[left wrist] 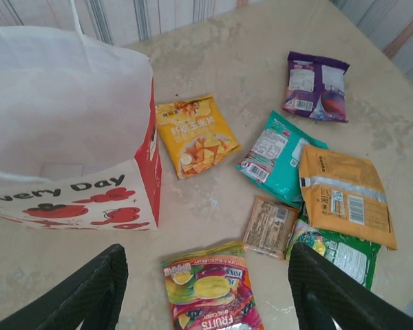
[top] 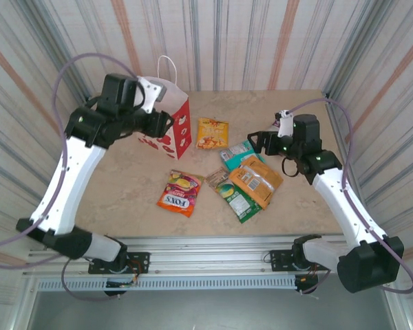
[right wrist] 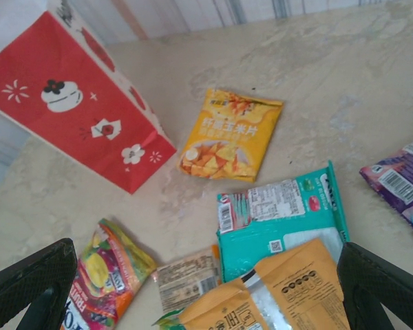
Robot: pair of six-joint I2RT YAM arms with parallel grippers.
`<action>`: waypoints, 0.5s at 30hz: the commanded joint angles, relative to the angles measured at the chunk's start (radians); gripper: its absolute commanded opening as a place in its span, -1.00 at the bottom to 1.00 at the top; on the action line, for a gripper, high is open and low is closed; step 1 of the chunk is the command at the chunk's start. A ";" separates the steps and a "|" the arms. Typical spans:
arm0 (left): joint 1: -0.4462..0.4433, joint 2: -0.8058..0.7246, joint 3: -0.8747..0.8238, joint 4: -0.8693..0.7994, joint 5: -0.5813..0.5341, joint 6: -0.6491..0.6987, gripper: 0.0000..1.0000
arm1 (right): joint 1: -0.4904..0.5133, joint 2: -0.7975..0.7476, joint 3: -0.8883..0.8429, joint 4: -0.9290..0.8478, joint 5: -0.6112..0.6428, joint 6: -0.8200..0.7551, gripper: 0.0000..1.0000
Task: Place the snacks into the paper bag
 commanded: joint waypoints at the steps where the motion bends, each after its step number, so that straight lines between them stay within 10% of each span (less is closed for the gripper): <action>1: -0.005 0.133 0.185 -0.265 -0.008 0.054 0.29 | 0.013 0.021 0.017 -0.067 -0.020 -0.003 0.98; 15: 0.004 0.587 0.689 -0.384 -0.087 0.046 0.30 | 0.036 0.088 0.022 -0.049 -0.021 -0.048 0.98</action>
